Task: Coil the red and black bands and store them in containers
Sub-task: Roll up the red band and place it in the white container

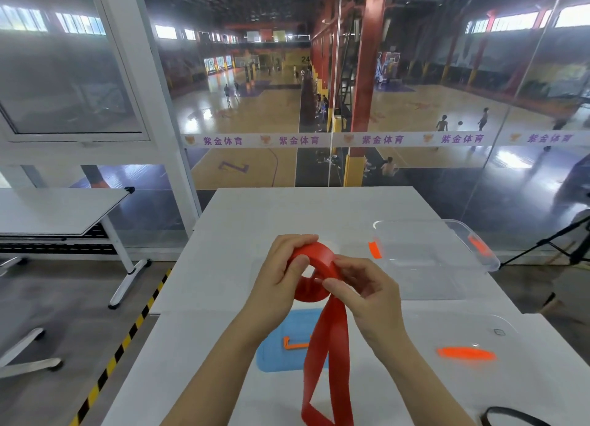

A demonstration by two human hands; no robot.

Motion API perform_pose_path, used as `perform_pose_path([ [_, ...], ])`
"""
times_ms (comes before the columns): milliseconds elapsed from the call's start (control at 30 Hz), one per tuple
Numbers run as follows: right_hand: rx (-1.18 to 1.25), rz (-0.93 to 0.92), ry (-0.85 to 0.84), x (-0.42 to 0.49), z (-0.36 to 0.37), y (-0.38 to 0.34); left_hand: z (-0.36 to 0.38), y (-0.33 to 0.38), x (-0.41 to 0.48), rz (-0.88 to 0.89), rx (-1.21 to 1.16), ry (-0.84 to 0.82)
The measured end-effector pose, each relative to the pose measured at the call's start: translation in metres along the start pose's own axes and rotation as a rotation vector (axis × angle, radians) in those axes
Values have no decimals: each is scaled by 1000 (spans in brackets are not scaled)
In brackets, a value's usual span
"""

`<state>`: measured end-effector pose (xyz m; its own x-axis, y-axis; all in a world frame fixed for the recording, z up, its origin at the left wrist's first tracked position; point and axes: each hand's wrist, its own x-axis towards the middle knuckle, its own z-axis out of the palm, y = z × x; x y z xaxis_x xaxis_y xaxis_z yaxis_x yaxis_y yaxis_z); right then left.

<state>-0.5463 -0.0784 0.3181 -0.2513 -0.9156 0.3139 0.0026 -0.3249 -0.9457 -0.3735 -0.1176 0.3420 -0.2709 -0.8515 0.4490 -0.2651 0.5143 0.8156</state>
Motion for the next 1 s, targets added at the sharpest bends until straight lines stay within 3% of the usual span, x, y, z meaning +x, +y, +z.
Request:
perform_pose_path([
  [267,121,59,66,-10,5,8,15,5,-6,-284,-492,242],
  [467,69,29,83,-11,11,5,21,4,-11,-317,-560,292],
  [767,-70,20,54,-7,0,-2,-5,-1,-11,-209,-120,-65],
  [900,-124,11,-27,-9,-3,-6,-10,8,-3,-19,248,-221],
  [1000,-124,-18,-72,-11,-6,-10,-8,9,-4,6,189,-199],
])
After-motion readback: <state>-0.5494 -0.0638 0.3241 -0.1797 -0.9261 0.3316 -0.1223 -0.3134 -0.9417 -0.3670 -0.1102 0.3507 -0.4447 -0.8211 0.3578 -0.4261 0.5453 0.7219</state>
